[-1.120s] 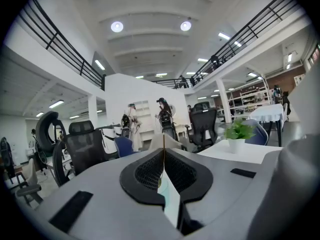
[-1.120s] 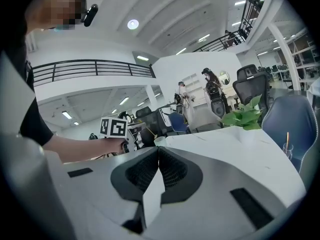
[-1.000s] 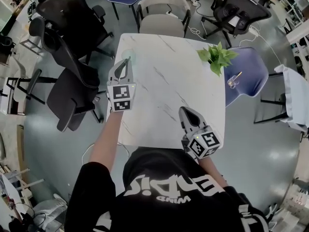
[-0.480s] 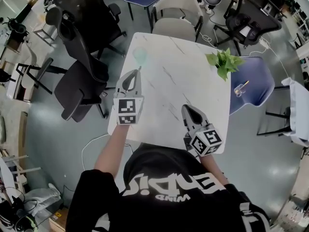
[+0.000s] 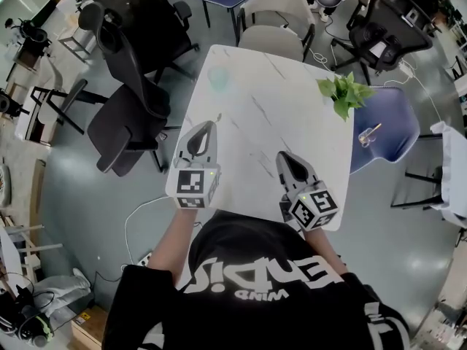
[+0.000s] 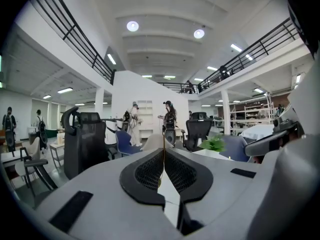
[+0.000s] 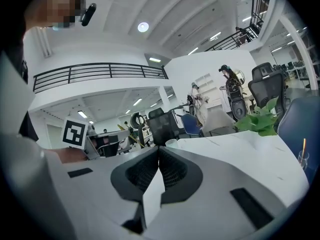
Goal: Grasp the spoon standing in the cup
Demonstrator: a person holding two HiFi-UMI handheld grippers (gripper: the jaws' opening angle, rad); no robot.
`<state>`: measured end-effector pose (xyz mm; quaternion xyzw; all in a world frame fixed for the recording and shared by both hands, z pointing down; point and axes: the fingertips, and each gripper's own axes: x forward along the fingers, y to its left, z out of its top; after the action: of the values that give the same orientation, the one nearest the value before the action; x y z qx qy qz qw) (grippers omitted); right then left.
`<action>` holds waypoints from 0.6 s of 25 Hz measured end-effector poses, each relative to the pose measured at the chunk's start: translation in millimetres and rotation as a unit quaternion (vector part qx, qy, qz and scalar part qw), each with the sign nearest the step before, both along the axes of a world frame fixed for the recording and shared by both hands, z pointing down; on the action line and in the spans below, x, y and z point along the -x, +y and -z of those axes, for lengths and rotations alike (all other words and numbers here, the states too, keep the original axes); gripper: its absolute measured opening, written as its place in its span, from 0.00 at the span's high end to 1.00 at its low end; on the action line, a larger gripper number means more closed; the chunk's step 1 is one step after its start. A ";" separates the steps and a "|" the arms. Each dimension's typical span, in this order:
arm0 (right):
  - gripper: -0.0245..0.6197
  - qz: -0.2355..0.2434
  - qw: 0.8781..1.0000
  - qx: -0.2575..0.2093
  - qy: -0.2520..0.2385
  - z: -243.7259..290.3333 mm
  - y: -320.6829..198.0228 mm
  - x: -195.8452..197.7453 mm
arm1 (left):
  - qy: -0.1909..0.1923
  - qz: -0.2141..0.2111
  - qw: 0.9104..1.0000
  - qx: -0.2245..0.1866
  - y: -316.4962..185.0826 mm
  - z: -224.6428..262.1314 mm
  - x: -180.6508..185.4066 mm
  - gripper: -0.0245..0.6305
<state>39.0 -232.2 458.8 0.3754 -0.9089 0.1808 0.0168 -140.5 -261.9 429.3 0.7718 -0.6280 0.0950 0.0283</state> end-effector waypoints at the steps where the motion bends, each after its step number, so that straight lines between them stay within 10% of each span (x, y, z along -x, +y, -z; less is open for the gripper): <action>1: 0.94 0.000 1.000 -0.001 0.000 0.5 0.2 -0.8 | 0.003 -0.003 1.000 0.001 5.0 0.4 -3.0 0.93; 15: 0.94 -0.007 1.000 -0.004 0.002 0.4 5.0 -10.2 | 0.032 -0.021 0.999 0.021 57.5 0.4 -21.7 0.93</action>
<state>49.3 -227.2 458.4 0.3820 -0.9070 0.1764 0.0163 -118.8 -204.4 428.9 0.7866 -0.6085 0.0844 0.0628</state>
